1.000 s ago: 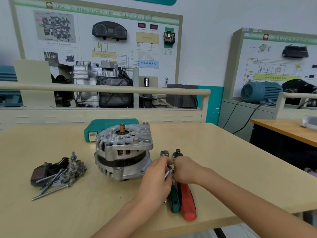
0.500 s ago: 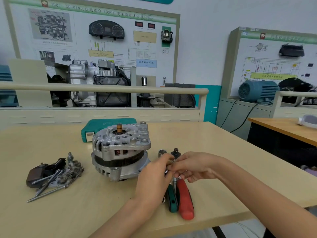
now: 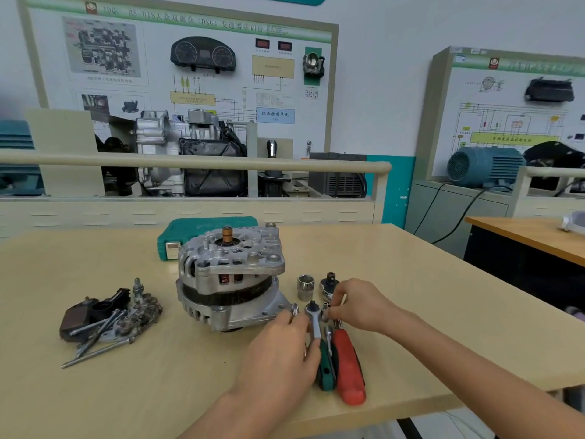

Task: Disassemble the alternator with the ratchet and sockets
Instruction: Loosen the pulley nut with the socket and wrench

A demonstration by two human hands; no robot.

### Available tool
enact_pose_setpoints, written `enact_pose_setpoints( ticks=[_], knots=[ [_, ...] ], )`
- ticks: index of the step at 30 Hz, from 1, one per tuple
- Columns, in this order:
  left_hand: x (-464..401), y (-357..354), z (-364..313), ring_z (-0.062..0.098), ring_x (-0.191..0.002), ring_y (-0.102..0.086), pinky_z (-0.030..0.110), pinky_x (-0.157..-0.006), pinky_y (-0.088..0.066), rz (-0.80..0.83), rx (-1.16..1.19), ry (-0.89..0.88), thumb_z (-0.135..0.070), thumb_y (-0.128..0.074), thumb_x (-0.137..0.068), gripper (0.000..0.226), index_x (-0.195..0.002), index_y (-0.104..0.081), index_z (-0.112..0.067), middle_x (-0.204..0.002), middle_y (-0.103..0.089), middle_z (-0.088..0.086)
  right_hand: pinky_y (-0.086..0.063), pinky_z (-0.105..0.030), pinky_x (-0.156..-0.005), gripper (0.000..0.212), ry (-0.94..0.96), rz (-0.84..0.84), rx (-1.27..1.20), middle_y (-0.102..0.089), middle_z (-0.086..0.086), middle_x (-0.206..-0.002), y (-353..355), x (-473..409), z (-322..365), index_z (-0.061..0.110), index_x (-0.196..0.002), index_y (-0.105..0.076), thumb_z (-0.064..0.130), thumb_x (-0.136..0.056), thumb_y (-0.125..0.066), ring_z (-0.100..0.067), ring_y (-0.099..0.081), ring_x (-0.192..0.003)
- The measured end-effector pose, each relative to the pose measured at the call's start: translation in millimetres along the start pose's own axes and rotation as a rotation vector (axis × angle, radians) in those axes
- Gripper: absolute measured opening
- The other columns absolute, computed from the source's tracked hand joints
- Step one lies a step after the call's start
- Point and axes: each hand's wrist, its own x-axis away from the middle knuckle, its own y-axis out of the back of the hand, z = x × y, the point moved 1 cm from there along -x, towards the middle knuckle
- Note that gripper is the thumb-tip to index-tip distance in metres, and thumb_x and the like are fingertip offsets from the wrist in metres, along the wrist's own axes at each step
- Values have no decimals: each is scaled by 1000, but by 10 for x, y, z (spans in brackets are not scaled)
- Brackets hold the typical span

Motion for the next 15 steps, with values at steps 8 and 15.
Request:
enact_pose_setpoints(
  ticks=[8,15],
  knots=[
    [7,39,-10,9,-93,-53,20,-75,-44,110,12,63,-39,-42,-97,25,-115,-50,-24,-102,-39,-8,-42,-26,-71,27,15,16,135,-60,-9,-109,-83,-12,77,9,-103,-61,27,-84,-64,-24,-58,-97],
    [21,60,-1,14,-98,-54,27,-80,-47,163,12,109,-48,-40,-96,31,-115,-46,-24,-107,-51,-4,-48,-28,-70,34,20,37,50,-64,-16,-110,57,-69,63,-2,-97,-67,27,-80,-70,-24,-61,-92]
  ],
)
